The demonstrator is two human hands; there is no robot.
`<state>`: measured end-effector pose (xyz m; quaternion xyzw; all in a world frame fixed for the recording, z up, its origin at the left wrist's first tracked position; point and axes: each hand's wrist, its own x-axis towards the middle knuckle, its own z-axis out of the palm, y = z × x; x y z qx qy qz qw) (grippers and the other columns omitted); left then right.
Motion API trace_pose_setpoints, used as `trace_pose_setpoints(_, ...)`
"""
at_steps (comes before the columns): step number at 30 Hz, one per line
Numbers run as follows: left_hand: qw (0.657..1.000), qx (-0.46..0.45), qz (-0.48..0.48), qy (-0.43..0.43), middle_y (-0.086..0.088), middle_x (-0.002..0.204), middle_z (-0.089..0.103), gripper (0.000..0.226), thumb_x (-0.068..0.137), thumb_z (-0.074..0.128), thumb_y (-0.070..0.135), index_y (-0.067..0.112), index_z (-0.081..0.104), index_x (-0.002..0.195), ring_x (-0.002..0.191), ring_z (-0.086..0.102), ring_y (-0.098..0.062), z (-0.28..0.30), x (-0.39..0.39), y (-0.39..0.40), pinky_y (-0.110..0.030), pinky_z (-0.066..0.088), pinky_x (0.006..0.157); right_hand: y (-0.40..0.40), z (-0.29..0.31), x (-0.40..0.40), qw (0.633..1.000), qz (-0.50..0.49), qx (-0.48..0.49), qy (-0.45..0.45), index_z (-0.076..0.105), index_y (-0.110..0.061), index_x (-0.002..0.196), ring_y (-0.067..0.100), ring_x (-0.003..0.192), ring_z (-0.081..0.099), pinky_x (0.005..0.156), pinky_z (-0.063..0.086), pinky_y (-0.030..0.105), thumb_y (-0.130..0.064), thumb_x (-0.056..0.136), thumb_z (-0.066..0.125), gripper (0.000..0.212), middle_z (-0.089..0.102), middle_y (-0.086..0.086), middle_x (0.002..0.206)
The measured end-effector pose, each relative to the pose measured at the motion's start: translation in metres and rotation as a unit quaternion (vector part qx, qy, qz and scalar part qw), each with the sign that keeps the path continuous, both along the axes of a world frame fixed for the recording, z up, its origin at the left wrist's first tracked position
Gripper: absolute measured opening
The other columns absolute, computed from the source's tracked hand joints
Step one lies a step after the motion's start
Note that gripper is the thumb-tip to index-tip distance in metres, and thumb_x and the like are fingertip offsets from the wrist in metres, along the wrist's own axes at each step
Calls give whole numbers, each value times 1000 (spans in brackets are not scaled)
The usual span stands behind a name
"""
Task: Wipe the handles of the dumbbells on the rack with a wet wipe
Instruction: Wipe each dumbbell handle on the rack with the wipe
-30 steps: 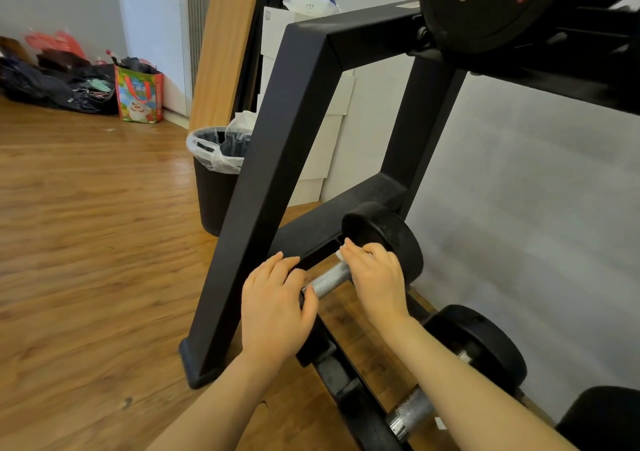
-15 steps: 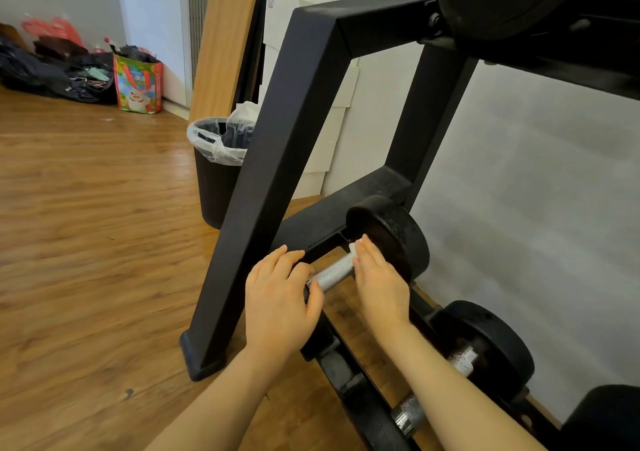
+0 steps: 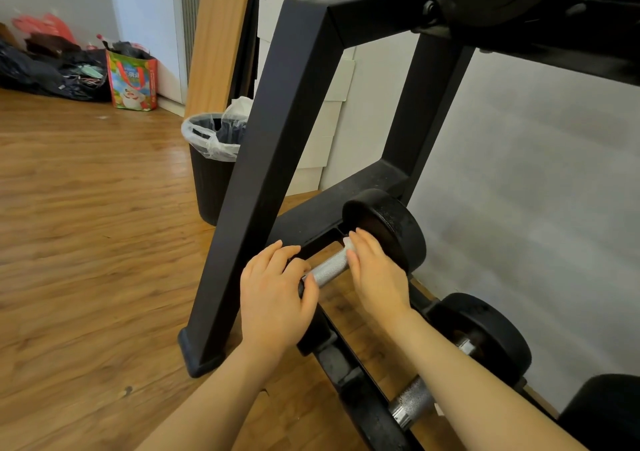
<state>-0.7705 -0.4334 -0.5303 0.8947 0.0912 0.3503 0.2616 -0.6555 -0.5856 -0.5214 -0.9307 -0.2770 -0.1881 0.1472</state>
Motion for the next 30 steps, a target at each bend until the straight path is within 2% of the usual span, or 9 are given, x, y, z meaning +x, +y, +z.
trace_pose_setpoints(3,1000,2,1,-1,2,116,70,37,90,43,37,21,75,94,124,55,-20,0,-1,0,-46,42,101,7,-4,-8,999,40,-1,36,30,-20,150,19,127,51,98,49,33,-52,98,20,62,26,-3,157)
trace_pose_setpoints(5,1000,1,1,2,2,116,70,37,90,42,37,21,76,94,124,55,-20,0,-1,0,-46,42,102,6,-10,-15,997,66,-28,22,27,-20,151,19,120,56,86,55,32,-58,95,17,68,25,-1,158)
trace_pose_setpoints(8,1000,1,2,6,2,115,70,38,90,42,38,21,76,94,124,56,-21,1,-1,0,-48,44,102,-2,-13,-12,999,20,-20,-17,23,-22,152,16,103,63,65,55,24,-59,93,20,69,21,-1,159)
trace_pose_setpoints(12,1000,0,2,7,2,116,70,39,90,41,38,21,76,94,124,55,-21,1,-2,0,-50,44,102,0,-22,-18,999,30,-9,5,12,-21,155,11,95,63,65,53,19,-56,95,34,73,9,0,162)
trace_pose_setpoints(16,1000,2,5,5,2,115,70,40,90,40,38,20,76,93,123,56,-22,3,-2,-1,-49,43,102,-8,-20,-12,999,12,-12,-39,12,-21,154,13,89,64,57,53,22,-56,95,31,72,13,-1,161)
trace_pose_setpoints(20,1000,3,1,2,1,116,70,39,90,41,37,20,76,93,124,55,-22,1,-2,0,-48,43,102,-3,-21,-23,998,51,19,12,11,-22,155,10,103,61,72,52,19,-49,96,39,71,9,-3,162)
trace_pose_setpoints(22,1000,2,0,2,2,116,69,38,90,42,37,21,76,93,125,55,-21,0,-1,1,-47,41,102,-3,-22,-26,997,70,29,12,15,-22,155,10,103,62,73,54,20,-44,99,41,65,18,-4,161)
trace_pose_setpoints(26,1000,3,1,-5,2,115,70,36,90,43,36,21,76,91,124,55,-22,0,-1,0,-48,42,102,-2,-19,-16,995,42,68,-55,47,-11,142,17,92,71,65,60,29,-25,97,55,48,51,4,143)
trace_pose_setpoints(30,1000,3,3,-1,2,115,70,36,90,43,36,22,75,91,124,55,-21,0,-1,0,-49,43,101,-1,-33,-7,993,37,63,-90,56,-8,133,16,92,71,64,60,26,-18,88,69,49,57,5,137)
